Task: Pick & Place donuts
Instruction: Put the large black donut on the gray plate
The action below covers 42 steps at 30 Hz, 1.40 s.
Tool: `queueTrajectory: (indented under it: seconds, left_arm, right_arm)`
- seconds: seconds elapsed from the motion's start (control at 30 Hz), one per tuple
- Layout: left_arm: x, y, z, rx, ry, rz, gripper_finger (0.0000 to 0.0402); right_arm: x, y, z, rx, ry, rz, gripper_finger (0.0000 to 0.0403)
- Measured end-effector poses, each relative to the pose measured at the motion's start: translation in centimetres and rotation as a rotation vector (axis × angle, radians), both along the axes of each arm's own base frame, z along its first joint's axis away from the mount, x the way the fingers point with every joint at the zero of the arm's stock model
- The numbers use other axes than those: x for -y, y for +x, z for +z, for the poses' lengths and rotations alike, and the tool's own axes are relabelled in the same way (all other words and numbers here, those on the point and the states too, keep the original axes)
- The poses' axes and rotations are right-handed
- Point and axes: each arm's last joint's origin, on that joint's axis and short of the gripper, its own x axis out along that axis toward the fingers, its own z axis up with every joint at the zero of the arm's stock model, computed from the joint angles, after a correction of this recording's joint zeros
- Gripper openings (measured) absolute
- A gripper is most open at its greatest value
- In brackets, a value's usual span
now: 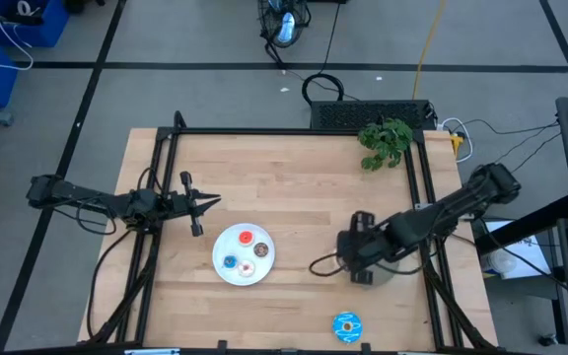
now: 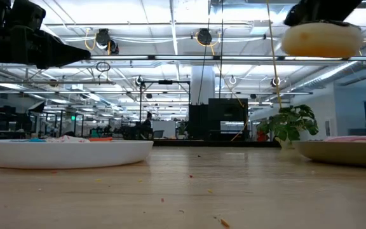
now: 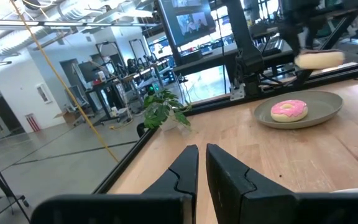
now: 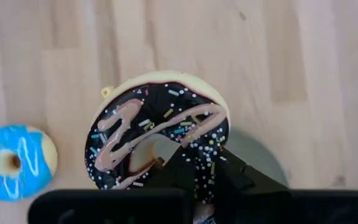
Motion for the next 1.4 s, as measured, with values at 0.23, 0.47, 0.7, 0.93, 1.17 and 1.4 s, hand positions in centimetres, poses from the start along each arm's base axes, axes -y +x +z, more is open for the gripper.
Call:
queueTrajectory:
  seconds: [0.23, 0.47, 0.7, 0.93, 1.17, 1.4]
  left_arm:
    - [0.0, 0.0, 0.0, 0.0, 0.0, 0.0, 0.0037]
    - [0.0, 0.0, 0.0, 0.0, 0.0, 0.0, 0.0037]
    - [0.0, 0.0, 0.0, 0.0, 0.0, 0.0, 0.0037]
    - [0.0, 0.0, 0.0, -0.002, 0.0, 0.0, 0.0037]
    - [0.0, 0.0, -0.1, -0.008, 0.001, 0.0, 0.0037]
    - [0.0, 0.0, -0.1, -0.008, 0.001, 0.0, 0.0037]
  right_arm:
    - [1.8, -4.1, 0.6, -0.293, -0.03, -0.205, 0.0013]
    - [2.6, -5.5, -1.7, -0.453, -0.042, -0.281, 0.0013]
    - [3.5, -6.6, -5.9, -0.596, 0.026, -0.309, 0.0013]
    - [4.8, -6.8, -8.2, -0.619, 0.059, -0.312, 0.0013]
    - [5.6, -6.9, -9.5, -0.614, 0.076, -0.31, 0.0013]
    - [5.6, -7.0, -9.5, -0.632, 0.095, -0.312, 0.0013]
